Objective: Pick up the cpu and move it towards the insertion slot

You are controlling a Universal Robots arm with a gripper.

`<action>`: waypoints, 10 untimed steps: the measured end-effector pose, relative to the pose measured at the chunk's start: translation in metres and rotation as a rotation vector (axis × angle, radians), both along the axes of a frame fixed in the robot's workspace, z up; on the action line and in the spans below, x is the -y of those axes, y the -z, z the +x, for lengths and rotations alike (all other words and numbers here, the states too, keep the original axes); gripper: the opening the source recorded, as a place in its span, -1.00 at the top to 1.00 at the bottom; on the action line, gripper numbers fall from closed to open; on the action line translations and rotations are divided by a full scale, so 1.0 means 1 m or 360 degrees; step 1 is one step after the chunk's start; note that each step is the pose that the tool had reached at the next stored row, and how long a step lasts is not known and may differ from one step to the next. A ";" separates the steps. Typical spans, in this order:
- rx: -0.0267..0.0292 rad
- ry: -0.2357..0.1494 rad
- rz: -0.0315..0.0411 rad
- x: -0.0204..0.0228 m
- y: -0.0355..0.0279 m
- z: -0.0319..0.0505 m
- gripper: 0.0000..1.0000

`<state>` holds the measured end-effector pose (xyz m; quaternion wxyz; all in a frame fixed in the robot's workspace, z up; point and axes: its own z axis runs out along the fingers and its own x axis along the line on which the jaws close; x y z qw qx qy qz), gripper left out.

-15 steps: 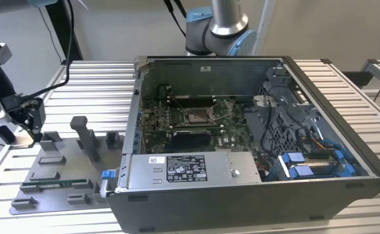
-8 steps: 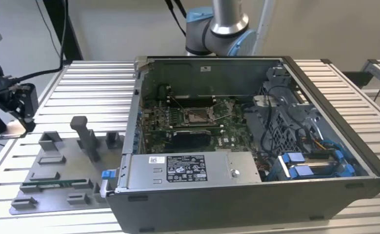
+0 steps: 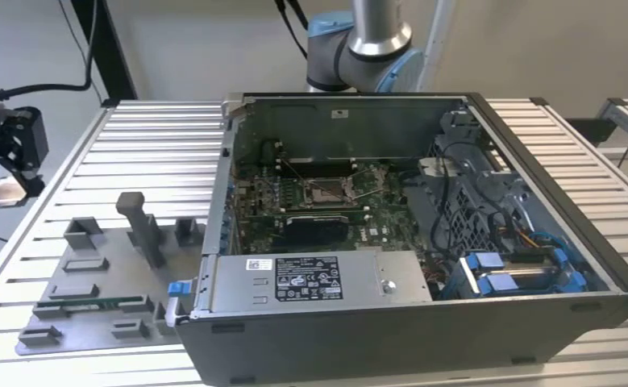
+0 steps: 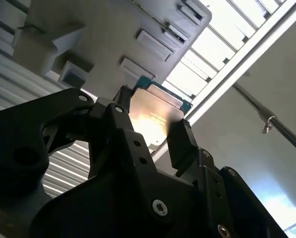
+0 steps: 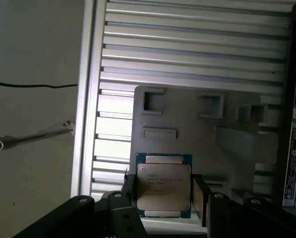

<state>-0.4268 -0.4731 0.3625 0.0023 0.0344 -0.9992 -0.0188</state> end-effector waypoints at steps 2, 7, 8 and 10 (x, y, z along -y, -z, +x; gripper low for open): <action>0.00000 0.0000 0.0000 -0.0001 -0.0085 0.0001 1.00; 0.00003 0.0000 0.0000 -0.0001 -0.0168 0.0000 1.00; 0.00002 0.0000 0.0000 -0.0002 -0.0173 0.0000 1.00; 0.00000 0.0000 0.0000 -0.0002 -0.0184 0.0000 1.00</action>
